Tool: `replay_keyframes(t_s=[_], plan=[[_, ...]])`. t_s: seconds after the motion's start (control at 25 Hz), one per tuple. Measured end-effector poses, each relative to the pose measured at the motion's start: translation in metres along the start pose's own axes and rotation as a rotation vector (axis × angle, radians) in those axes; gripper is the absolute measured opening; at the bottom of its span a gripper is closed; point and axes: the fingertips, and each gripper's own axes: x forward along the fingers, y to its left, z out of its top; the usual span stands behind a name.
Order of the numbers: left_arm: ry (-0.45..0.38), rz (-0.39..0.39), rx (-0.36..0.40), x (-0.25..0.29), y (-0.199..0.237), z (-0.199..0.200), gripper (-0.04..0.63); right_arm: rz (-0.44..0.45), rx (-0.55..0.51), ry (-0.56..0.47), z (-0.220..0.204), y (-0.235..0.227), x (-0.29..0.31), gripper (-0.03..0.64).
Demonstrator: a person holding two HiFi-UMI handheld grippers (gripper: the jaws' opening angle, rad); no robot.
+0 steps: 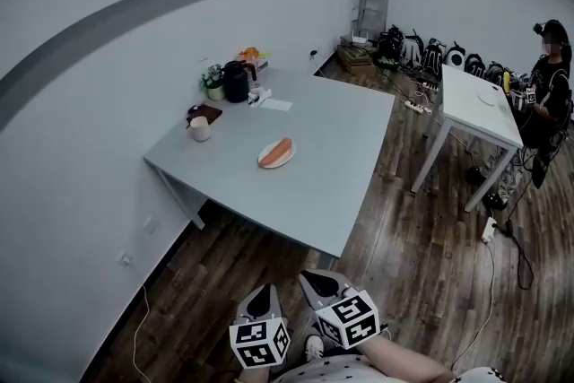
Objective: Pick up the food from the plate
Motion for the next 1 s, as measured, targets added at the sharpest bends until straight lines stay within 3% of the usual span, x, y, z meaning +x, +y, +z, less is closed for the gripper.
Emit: replay_keyframes(t_s=[0.52,0.72,1.0], plan=[[0.024,-0.033,0.064,0.136,0.006,0.062,0.009,-0.029,0.067,0.017,0.027,-0.096,0.089,-0.002],[0.043,-0.072,0.089,0.198,0.017,0.084,0.009,-0.089,0.082,0.032,0.037,-0.141,0.129,-0.003],[0.084,-0.166,0.158,0.295,0.038,0.138,0.009,-0.183,0.102,0.007,0.086,-0.203,0.199,-0.002]])
